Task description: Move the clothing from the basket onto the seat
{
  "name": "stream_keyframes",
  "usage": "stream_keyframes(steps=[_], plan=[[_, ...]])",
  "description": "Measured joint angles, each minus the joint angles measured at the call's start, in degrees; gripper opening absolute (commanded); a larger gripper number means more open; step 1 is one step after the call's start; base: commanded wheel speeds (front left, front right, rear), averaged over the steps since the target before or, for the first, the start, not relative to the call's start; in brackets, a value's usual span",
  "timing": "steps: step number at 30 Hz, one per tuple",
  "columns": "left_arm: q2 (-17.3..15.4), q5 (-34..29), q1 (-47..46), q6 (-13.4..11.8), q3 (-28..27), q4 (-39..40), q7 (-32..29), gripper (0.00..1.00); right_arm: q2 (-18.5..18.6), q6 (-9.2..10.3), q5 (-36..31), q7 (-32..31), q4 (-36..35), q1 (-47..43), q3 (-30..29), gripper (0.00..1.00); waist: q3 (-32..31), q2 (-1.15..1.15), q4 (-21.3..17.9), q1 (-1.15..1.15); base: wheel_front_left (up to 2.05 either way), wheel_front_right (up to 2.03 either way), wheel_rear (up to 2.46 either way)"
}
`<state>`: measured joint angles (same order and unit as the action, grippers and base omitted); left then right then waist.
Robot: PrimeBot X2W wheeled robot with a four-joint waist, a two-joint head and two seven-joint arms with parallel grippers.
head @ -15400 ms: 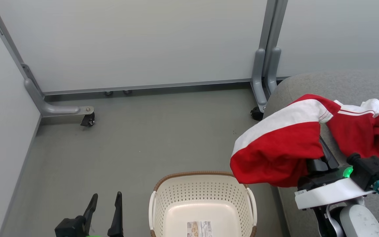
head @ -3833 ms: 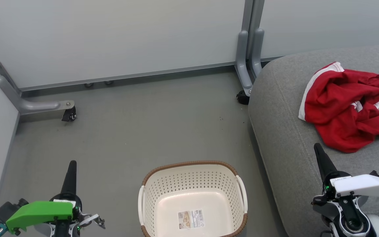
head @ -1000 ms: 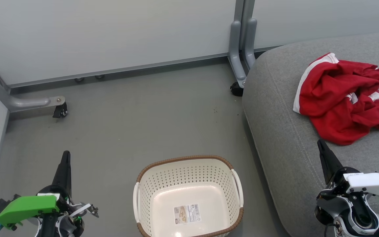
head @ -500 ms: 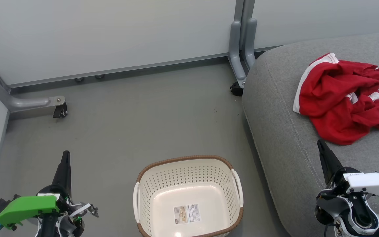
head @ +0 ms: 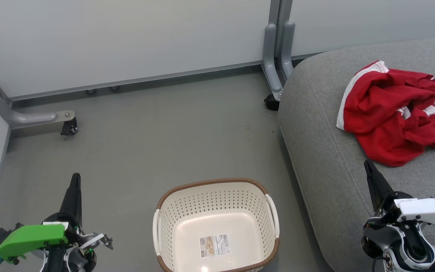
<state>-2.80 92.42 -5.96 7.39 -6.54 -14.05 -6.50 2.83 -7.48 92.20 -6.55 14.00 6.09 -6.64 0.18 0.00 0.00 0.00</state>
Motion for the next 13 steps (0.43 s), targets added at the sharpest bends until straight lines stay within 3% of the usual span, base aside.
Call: stream_keyframes(steps=[13], plan=[[0.00,0.00,0.00,0.00,-0.01,0.00,-0.01,0.00,0.00,0.00,0.00,0.00,0.00,0.00,0.01,0.00,0.00,0.00,0.00,0.00,0.00,0.00,0.00]])
